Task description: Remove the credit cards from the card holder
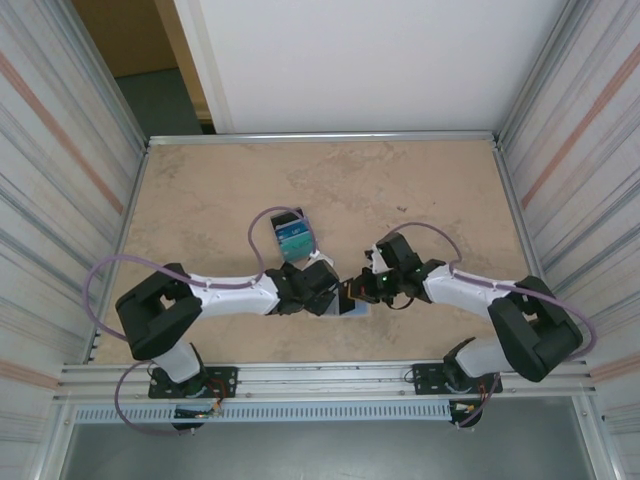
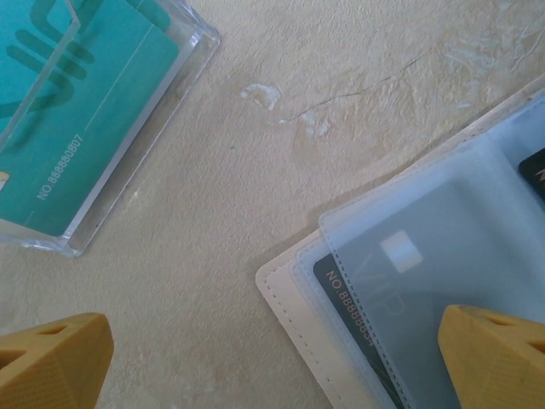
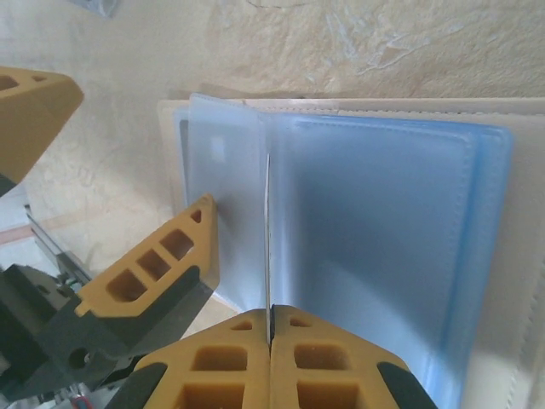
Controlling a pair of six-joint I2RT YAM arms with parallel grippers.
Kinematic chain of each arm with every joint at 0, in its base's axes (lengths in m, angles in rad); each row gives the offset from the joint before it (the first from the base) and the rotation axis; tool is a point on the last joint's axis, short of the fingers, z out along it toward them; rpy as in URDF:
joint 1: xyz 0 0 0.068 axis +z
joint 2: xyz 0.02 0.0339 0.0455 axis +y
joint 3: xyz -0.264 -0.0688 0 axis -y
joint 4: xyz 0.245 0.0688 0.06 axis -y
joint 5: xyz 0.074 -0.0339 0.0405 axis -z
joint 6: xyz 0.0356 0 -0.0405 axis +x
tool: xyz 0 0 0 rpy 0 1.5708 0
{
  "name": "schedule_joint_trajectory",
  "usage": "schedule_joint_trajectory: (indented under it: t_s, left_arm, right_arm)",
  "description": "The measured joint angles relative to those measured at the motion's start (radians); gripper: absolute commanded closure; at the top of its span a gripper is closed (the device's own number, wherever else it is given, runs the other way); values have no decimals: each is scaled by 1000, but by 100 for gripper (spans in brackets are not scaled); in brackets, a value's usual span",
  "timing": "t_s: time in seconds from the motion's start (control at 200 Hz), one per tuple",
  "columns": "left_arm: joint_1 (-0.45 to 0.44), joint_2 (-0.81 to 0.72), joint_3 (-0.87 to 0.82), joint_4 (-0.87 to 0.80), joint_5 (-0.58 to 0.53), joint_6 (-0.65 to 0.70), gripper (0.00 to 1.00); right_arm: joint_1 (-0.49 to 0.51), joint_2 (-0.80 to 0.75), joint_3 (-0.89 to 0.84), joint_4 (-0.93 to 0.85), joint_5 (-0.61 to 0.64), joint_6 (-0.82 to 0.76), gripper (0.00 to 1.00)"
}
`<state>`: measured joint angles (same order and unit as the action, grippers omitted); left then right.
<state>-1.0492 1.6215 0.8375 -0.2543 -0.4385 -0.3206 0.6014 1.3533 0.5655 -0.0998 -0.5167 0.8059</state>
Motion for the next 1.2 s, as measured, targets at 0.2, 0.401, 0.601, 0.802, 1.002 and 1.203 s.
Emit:
schedule_joint_trajectory:
  t_s: [0.2, 0.401, 0.601, 0.802, 1.002, 1.203]
  left_arm:
    - [0, -84, 0, -42, -22, -9, 1]
    - [3, -241, -9, -55, -65, -21, 1]
    - [35, -426, -71, -19, -78, -21, 1]
    - [108, -594, -168, 75, 14, 3, 1]
    - [140, -697, -179, 130, 148, 126, 1]
    - [140, -741, -177, 155, 328, 301, 6]
  right_arm:
    - [-6, -129, 2, -56, 33, -52, 100]
    - [-6, -276, 2, -95, 83, -115, 100]
    - [-6, -422, 1, -121, 120, -183, 100]
    - [-3, -553, 2, -119, 128, -253, 100]
    - [23, -578, 23, -148, 119, -345, 100]
    - [71, -575, 69, -167, 85, -429, 100]
